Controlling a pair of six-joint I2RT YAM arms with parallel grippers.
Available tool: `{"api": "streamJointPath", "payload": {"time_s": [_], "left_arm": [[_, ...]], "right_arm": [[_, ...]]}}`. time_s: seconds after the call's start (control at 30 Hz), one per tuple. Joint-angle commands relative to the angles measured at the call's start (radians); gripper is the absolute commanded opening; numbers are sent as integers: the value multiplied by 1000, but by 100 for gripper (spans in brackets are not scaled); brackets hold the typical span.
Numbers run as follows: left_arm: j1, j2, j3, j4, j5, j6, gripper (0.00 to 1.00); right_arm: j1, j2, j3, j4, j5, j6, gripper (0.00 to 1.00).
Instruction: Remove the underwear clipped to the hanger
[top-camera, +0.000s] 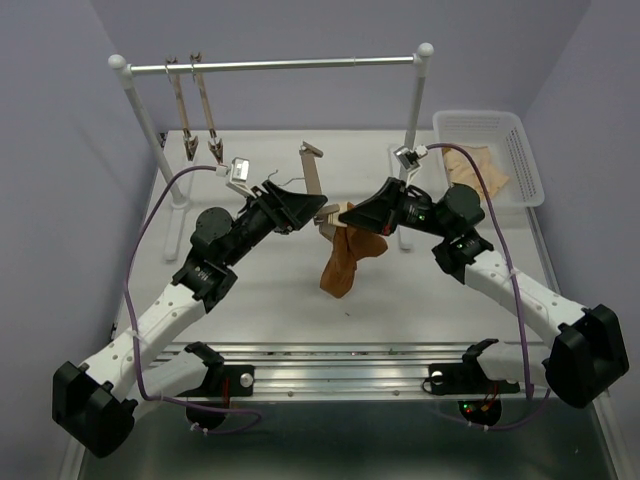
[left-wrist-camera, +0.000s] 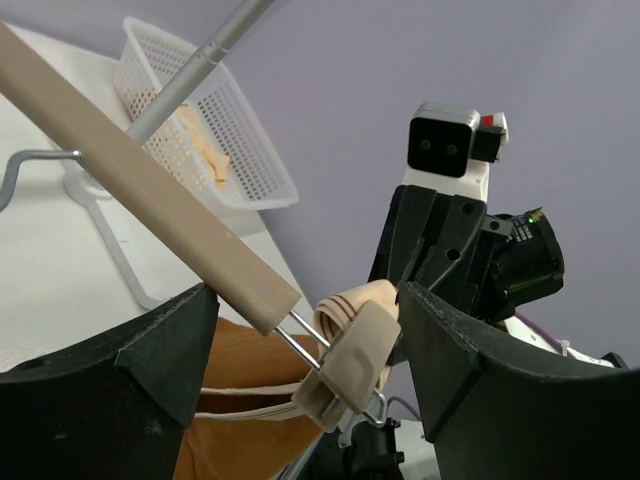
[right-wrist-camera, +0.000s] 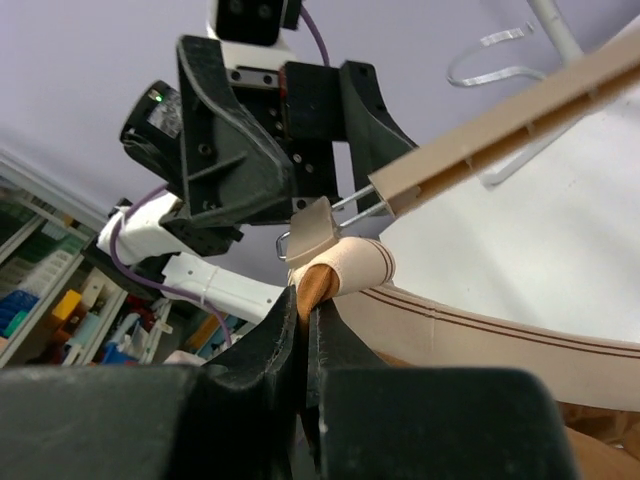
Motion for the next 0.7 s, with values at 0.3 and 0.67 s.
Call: {"api": "streamJointPath", "payload": {"time_s": [0.3, 0.67], "left_arm": [[40, -92, -93, 16, 77, -88, 89], [78, -80, -144, 34, 147, -169, 90]], "right_arm": [[7, 38, 1, 136, 55, 1, 1], [7, 33, -14, 108, 67, -126, 1]]}}
